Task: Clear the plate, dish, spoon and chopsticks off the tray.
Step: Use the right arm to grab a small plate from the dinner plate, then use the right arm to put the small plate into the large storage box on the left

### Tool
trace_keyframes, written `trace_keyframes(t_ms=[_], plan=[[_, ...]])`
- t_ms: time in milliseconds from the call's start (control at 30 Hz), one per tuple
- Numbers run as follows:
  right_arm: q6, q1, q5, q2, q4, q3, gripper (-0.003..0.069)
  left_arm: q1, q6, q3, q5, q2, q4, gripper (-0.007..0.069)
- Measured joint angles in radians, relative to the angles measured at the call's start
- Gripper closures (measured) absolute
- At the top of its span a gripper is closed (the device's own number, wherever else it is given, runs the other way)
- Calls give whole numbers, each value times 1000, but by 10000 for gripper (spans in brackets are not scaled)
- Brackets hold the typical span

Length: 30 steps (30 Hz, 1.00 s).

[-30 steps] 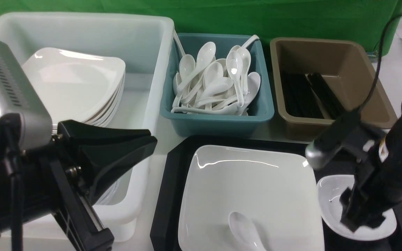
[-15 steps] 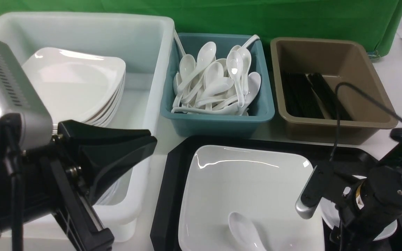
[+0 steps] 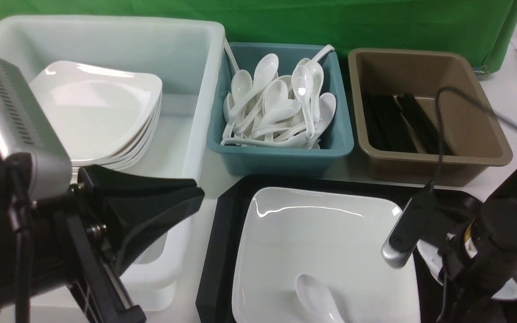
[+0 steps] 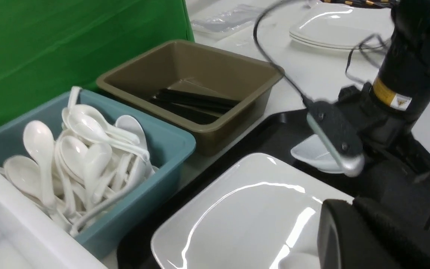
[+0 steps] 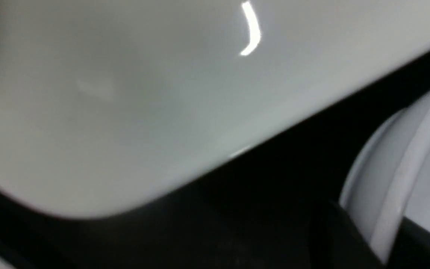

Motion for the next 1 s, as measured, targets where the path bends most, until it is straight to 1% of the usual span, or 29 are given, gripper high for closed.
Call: trace_keyframes(t_ms=[100,167,233,267,333,400,467,533,567,600,633,800,867,1000], plan=[[94,76,129,-90,10,-107,599,0,-71,-11,58,-11,45,606],[150,151,168,-143,13,-216,599,0,-173,-37,123,-27,120,606],[152,234,179,-164,25,-324,599,0,-283,-69,188,-55,226,606],[131,306,168,-158,34,-406,599,0,-374,-97,238,-79,300,606],[77,398,122,-133,45,-502,599,0,-487,-130,326,-125,420,606],[-3,459,67,-90,52,-569,600,0,-618,-163,425,-174,533,606],[-119,523,9,-12,63,-656,600,0,-736,-189,528,-235,649,606],[-242,560,-47,97,77,-742,600,0,-850,-202,641,-315,760,606],[-252,564,-50,107,81,-757,600,0,-855,-202,657,-322,766,606],[-304,569,-65,162,95,-794,600,0,-880,-202,687,-353,787,606],[-381,570,-80,253,124,-846,600,0,-900,-202,724,-394,794,606],[-542,570,-84,483,209,-1008,600,0,-920,-205,769,-481,786,606],[-582,571,-78,563,221,-1074,600,0,-920,-208,786,-490,784,606],[-610,571,-78,653,225,-1129,600,0,-920,-208,809,-490,776,606]])
